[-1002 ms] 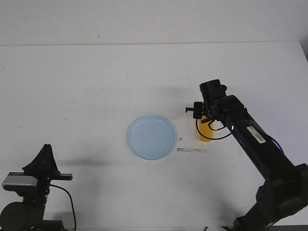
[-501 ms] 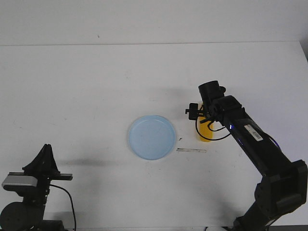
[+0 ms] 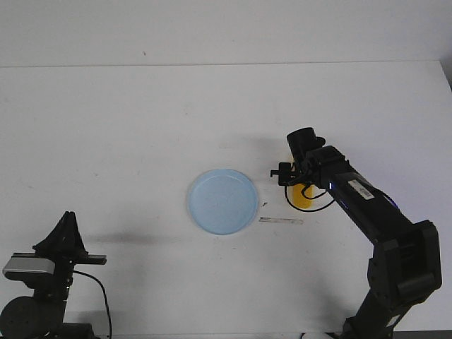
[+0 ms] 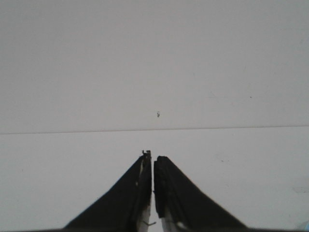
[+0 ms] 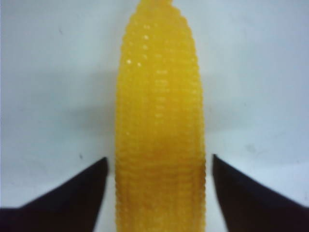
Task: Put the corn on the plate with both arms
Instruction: 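Lift the corn with the right gripper and carry it over the plate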
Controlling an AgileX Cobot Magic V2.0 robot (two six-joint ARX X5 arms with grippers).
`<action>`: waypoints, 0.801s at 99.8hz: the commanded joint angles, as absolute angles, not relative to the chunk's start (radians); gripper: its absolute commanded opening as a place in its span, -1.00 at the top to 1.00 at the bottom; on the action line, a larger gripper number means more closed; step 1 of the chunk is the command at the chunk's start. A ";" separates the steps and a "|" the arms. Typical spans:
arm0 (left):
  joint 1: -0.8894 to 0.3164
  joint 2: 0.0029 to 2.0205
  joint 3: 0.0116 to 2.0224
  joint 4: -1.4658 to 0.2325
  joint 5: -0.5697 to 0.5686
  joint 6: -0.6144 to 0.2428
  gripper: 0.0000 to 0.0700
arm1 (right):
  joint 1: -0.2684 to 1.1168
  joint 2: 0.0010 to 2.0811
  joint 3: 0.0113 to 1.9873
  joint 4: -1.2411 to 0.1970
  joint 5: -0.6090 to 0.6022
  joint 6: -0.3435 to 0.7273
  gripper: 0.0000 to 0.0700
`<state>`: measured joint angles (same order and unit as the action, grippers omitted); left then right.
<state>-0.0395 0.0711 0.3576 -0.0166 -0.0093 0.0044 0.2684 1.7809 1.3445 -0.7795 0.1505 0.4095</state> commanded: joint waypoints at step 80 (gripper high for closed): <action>-0.039 0.068 0.368 -0.006 -0.012 -0.004 0.99 | 0.444 1.737 1.451 -0.662 -0.262 0.305 0.26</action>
<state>-0.0395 0.0711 0.3576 -0.0170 -0.0097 0.0044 0.4049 1.7065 1.4387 -0.6781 -0.2550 0.3382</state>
